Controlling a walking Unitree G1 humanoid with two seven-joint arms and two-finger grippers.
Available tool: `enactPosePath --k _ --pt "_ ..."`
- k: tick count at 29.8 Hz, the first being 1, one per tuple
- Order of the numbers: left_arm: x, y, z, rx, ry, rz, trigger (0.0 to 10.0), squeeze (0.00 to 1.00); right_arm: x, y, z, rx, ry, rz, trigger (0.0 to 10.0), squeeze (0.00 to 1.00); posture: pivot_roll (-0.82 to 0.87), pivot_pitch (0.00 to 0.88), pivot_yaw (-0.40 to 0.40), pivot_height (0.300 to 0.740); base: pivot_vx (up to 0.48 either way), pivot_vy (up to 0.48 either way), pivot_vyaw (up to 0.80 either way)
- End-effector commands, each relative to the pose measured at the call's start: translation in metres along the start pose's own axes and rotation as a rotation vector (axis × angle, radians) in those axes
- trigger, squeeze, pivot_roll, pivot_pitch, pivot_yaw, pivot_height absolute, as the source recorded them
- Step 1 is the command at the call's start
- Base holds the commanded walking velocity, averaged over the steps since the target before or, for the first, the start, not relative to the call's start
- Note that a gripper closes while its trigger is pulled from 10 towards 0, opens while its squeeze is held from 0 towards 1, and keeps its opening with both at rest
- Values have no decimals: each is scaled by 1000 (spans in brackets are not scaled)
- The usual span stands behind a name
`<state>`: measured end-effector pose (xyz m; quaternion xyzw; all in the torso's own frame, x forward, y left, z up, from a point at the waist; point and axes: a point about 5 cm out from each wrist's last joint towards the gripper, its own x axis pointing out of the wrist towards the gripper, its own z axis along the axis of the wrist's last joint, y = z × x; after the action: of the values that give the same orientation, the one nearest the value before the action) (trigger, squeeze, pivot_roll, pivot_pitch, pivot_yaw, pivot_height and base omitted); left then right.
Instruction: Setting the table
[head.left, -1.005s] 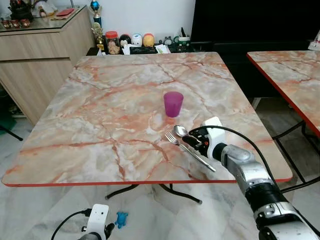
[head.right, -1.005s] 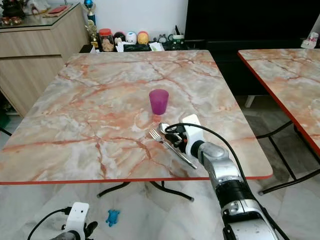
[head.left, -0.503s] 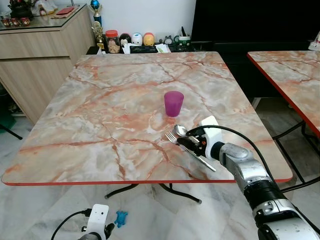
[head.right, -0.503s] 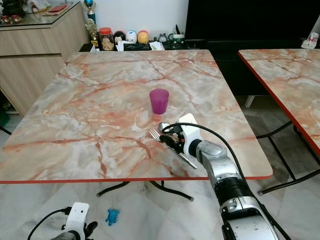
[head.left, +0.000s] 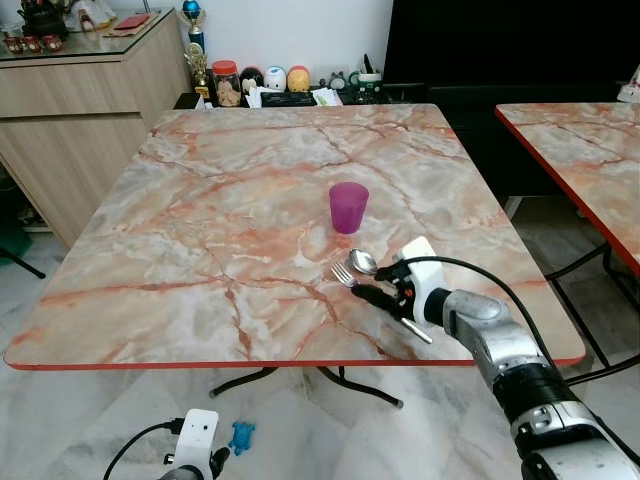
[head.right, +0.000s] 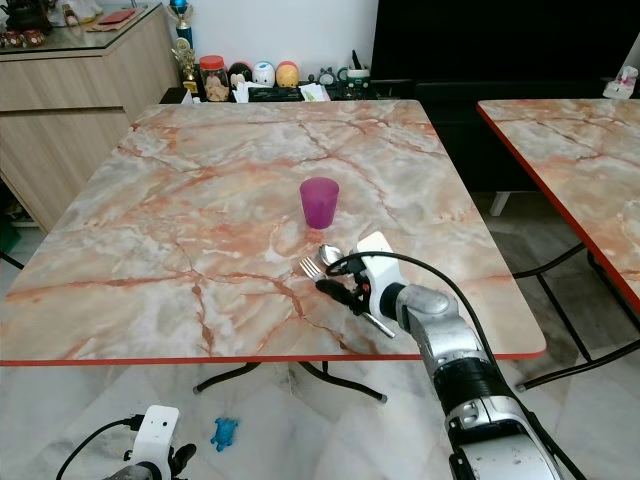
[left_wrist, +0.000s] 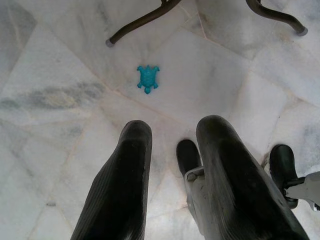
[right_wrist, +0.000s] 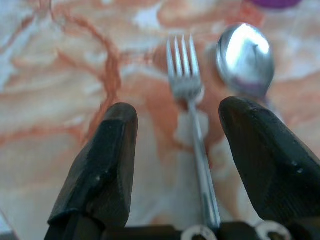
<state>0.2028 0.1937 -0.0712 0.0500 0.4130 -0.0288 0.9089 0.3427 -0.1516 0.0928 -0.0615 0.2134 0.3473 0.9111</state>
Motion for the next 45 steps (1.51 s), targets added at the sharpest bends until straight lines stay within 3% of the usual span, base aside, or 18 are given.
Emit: enactPosePath --k 1,10,45 --pt "-1 2 -7 -4 35 9 10000 0 -4 -3 2 -37 3 -6 10000 0 -38 0 5 740 0 0 0" --pt "-1 5 -6 -2 31 11 10000 0 -10 -9 -9 -20 20 -42 10000 0 -34 0 11 740 0 0 0" --pt "-1 5 -5 0 27 13 10000 0 -2 -14 -15 30 13 -59 10000 0 -18 0 8 740 0 0 0"
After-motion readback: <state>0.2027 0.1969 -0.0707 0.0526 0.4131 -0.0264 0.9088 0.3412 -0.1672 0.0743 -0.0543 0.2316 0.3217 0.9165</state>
